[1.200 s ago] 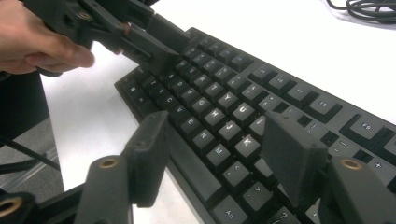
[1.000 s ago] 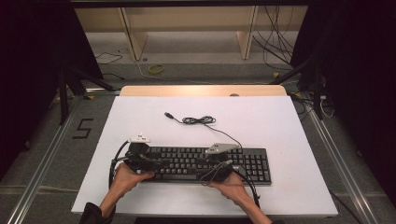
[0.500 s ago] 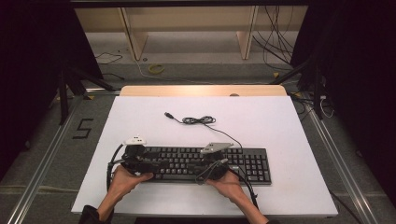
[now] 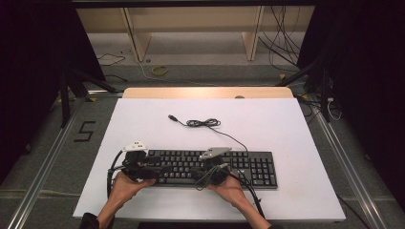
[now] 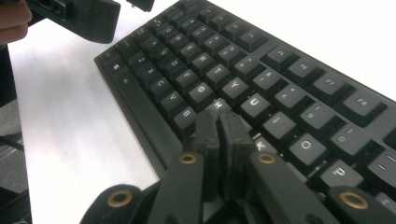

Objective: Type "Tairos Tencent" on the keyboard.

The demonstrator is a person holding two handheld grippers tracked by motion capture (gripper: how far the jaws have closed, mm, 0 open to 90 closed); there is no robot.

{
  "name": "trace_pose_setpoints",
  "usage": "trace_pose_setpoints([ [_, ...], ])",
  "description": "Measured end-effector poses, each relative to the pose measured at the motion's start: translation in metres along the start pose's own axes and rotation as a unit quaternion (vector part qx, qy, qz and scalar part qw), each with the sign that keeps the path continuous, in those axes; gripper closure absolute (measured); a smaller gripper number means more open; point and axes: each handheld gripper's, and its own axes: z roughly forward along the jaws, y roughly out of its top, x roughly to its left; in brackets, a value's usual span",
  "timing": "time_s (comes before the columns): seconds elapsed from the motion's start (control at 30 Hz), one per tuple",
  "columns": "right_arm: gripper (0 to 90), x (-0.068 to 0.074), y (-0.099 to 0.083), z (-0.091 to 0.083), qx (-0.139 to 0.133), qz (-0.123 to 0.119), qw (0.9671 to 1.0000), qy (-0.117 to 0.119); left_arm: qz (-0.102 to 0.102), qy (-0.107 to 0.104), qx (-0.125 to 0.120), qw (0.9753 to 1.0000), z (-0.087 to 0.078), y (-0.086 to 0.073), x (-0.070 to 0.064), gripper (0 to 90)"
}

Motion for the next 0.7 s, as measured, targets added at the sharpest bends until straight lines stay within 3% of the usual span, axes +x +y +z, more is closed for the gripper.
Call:
trace_pose_setpoints([
  [0.7, 90.0, 0.006, 0.003, 0.018, 0.016, -0.014, 0.9998, -0.002, 0.007, 0.0, 0.009, 0.9999, 0.0, -0.006, -0.001, 32.9],
])
